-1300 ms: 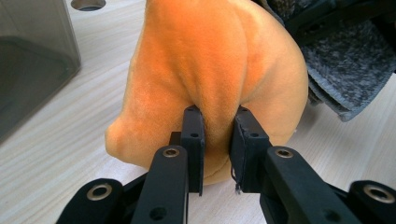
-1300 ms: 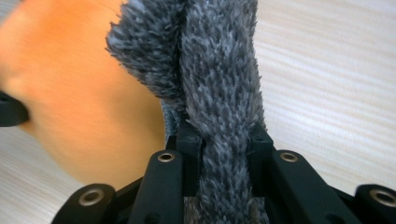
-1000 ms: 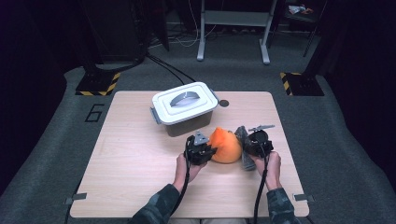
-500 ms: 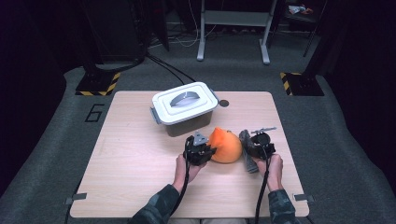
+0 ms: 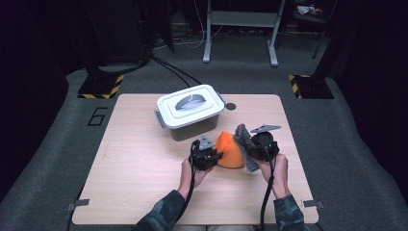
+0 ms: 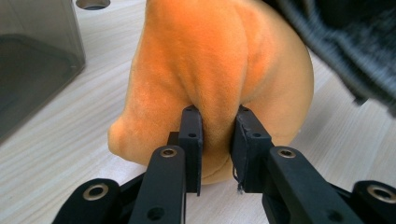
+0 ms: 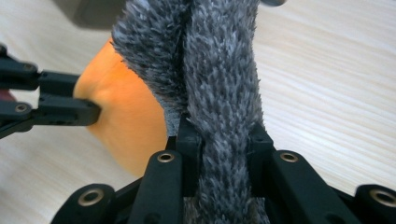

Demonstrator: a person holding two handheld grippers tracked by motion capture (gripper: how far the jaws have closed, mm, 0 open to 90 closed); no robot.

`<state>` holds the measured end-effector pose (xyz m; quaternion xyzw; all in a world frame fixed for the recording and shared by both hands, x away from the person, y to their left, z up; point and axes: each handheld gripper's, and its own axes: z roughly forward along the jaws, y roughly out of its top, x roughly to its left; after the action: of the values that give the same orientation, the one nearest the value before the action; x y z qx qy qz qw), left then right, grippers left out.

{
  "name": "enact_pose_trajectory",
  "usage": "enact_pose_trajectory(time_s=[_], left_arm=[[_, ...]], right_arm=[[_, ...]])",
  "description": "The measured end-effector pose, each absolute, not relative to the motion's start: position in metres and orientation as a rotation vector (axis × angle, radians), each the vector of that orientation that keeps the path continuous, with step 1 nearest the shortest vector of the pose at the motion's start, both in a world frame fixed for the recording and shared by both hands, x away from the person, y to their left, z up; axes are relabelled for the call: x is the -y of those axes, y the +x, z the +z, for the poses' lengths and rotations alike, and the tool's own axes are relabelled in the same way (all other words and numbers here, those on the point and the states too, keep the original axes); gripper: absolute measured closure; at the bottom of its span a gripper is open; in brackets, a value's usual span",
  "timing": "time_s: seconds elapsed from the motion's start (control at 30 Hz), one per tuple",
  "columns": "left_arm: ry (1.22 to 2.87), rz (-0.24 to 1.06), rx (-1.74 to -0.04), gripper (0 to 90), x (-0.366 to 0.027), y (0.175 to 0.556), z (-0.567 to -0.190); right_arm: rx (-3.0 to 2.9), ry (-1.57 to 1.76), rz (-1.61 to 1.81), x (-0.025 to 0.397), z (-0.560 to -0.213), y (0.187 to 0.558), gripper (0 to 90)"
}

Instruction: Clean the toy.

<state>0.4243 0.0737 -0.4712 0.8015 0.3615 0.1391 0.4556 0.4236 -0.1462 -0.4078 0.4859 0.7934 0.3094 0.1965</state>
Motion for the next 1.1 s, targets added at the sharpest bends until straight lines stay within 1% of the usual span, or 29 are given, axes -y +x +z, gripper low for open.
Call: enact_pose_trajectory(time_s=[0.03, 0.1, 0.13, 0.17, 0.2, 0.3, 0.4, 0.43, 0.47, 0.6, 0.7, 0.9, 0.97, 1.1], left_arm=[[1.984, 0.338, -0.890, 74.1, -0.075, 0.425, -0.471], [1.981, 0.336, -0.884, 69.5, -0.075, 0.425, -0.470], [1.988, 0.336, -0.878, 69.5, -0.077, 0.426, -0.470], [2.001, 0.360, -0.864, 63.6, -0.078, 0.425, -0.469], [2.016, 0.392, -0.855, 60.1, -0.077, 0.425, -0.468], [2.052, 0.418, -0.836, 51.4, -0.077, 0.425, -0.468], [2.063, 0.419, -0.825, 47.7, -0.076, 0.428, -0.471], [2.058, 0.411, -0.815, 48.5, -0.076, 0.429, -0.471], [2.058, 0.411, -0.815, 52.0, -0.076, 0.429, -0.471], [2.064, 0.418, -0.794, 72.0, -0.070, 0.427, -0.475], [2.035, 0.397, -0.826, 79.3, -0.070, 0.426, -0.475], [1.985, 0.363, -0.866, 81.8, -0.073, 0.423, -0.470], [1.971, 0.353, -0.889, 81.9, -0.073, 0.421, -0.468], [1.974, 0.339, -0.883, 81.8, -0.070, 0.419, -0.466]], right_arm=[[-2.233, 1.361, 0.855, 0.143, -0.410, 0.425, 73.5], [-2.231, 1.360, 0.837, 0.140, -0.415, 0.427, 73.6], [-2.231, 1.358, 0.845, 0.141, -0.416, 0.428, 73.6], [-2.229, 1.366, 0.848, 0.142, -0.417, 0.429, 73.6], [-2.227, 1.359, 0.851, 0.142, -0.417, 0.430, 73.6], [-2.226, 1.357, 0.845, 0.143, -0.419, 0.433, 73.6], [-2.226, 1.360, 0.846, 0.144, -0.419, 0.435, 73.6], [-2.225, 1.362, 0.843, 0.144, -0.419, 0.435, 73.6], [-2.225, 1.362, 0.843, 0.144, -0.419, 0.435, 73.6], [-2.211, 1.365, 0.860, 0.145, -0.421, 0.439, 73.5], [-2.201, 1.379, 0.865, 0.147, -0.419, 0.439, 73.5], [-2.177, 1.353, 0.892, 0.148, -0.409, 0.436, 73.5], [-2.179, 1.317, 0.910, 0.142, -0.398, 0.432, 73.5], [-2.204, 1.271, 0.928, 0.131, -0.389, 0.428, 73.5]])
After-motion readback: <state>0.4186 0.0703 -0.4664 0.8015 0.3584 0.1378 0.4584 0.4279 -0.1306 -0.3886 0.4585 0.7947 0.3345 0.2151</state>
